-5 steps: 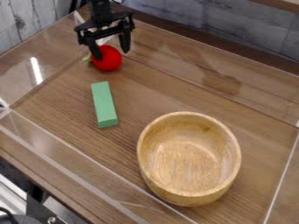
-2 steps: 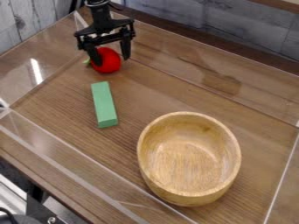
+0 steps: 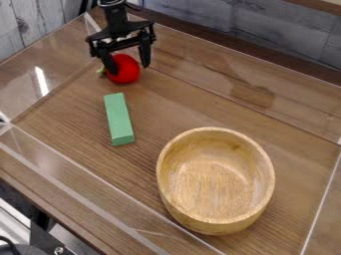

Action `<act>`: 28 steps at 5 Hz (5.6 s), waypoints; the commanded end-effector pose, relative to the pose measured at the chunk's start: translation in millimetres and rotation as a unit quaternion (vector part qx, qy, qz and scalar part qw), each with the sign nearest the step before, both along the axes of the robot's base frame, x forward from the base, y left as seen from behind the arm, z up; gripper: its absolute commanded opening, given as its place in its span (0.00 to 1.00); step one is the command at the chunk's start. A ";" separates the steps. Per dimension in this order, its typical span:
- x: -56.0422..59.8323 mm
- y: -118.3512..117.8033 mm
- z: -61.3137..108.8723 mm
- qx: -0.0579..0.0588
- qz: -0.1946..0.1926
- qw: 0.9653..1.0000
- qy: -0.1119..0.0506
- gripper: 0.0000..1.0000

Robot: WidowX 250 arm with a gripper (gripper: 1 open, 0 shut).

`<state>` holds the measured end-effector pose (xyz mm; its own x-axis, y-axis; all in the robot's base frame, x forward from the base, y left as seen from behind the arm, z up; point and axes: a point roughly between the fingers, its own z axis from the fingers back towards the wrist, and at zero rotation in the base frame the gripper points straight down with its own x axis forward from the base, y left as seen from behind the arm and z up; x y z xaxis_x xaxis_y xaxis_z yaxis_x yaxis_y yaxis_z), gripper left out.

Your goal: Move the red fruit to the right

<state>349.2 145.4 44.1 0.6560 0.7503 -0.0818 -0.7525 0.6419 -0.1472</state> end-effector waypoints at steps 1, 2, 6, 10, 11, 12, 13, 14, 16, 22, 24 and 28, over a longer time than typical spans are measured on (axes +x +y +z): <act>5.1 -7.0 29.1 0.014 -0.020 0.999 -0.041 1.00; 15.2 -6.7 27.9 0.017 0.005 0.999 -0.040 0.00; 24.1 -155.5 83.3 -0.008 -0.046 0.996 -0.072 0.00; 35.0 -258.3 18.5 0.025 -0.170 0.984 -0.055 0.00; 31.1 -259.2 7.6 0.037 -0.169 0.984 -0.053 0.00; 29.5 -258.6 1.2 0.049 -0.167 0.984 -0.050 1.00; 29.2 -254.9 -4.7 0.059 -0.149 0.986 -0.048 0.00; 29.9 -250.7 -9.5 0.069 -0.135 0.987 -0.048 0.00; 29.5 -242.8 -6.9 0.087 -0.124 0.987 -0.049 0.00; 37.8 -219.1 25.4 0.084 -0.153 0.982 -0.071 1.00; 33.3 -219.7 50.5 0.066 -0.211 0.971 -0.090 1.00; 32.8 -212.3 48.4 0.082 -0.166 0.981 -0.061 0.00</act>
<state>368.7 -63.9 63.3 0.8668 0.4963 0.0479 -0.4943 0.8680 -0.0480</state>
